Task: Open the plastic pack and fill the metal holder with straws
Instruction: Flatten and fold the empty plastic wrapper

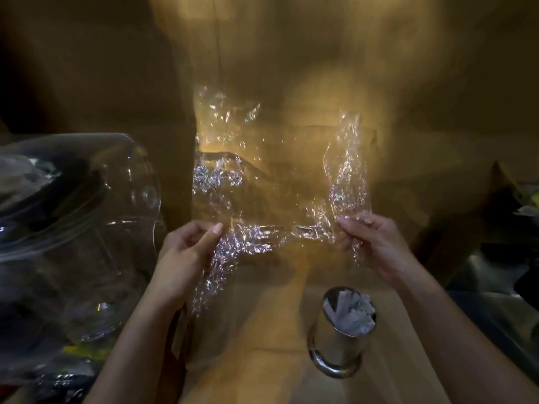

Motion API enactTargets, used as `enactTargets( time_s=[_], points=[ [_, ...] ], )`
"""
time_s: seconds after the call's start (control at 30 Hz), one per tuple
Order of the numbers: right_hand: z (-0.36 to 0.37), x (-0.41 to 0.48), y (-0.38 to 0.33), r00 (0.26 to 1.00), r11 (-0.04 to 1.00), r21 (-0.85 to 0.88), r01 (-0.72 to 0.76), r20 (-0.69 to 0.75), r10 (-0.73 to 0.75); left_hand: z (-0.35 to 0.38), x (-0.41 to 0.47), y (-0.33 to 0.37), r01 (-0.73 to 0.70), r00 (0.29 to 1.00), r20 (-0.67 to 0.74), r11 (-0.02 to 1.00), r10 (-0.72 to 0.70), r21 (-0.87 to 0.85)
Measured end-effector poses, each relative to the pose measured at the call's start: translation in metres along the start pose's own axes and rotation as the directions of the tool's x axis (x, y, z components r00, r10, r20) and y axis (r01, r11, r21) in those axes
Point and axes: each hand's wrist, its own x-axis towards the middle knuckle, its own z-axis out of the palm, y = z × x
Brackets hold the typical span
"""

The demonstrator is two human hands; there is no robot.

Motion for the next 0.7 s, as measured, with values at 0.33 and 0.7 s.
enactTargets(
  time_s=[0.33, 0.7],
  points=[
    [-0.020, -0.009, 0.021, 0.994, 0.993, 0.068, -0.091, 0.071, 0.086, 0.004, -0.003, -0.010, 0.034, 0.999, -0.002, 0.999, -0.034, -0.030],
    [-0.048, -0.023, 0.021, 0.986, 0.993, 0.048, -0.106, 0.136, 0.099, 0.000, 0.000, -0.021, 0.002, 0.994, 0.105, 0.996, 0.007, -0.087]
  ],
)
